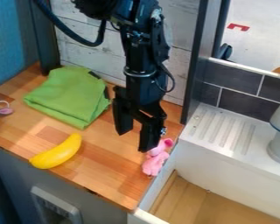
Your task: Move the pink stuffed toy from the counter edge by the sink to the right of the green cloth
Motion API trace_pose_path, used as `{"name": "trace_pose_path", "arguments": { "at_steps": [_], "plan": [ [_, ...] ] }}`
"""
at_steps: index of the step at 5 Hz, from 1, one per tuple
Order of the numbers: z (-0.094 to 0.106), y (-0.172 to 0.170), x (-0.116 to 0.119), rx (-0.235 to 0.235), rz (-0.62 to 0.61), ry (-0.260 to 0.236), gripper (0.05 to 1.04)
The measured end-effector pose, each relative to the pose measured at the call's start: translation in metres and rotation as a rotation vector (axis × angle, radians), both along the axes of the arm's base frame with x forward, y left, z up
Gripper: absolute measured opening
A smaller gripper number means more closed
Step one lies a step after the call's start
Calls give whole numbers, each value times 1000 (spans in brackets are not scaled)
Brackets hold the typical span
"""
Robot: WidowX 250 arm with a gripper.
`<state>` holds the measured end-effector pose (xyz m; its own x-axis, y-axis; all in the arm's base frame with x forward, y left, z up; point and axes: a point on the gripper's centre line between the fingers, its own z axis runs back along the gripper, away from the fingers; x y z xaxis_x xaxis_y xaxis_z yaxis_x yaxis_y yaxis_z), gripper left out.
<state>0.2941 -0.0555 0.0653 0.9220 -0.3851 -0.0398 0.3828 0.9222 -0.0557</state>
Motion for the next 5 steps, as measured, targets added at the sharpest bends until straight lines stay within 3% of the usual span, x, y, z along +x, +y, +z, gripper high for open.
{"name": "trace_pose_path", "arguments": {
  "at_steps": [1,2,3,4,5],
  "plan": [
    [-9,1,-3,5,6,30,1001],
    [-11,-8,4,33,30,-22,1001],
    [-21,-24,13,13,-12,-28,1001],
    [-29,-30,24,36,-1,-11,1001],
    [-38,-34,32,84,7,51,1001]
  ]
}}
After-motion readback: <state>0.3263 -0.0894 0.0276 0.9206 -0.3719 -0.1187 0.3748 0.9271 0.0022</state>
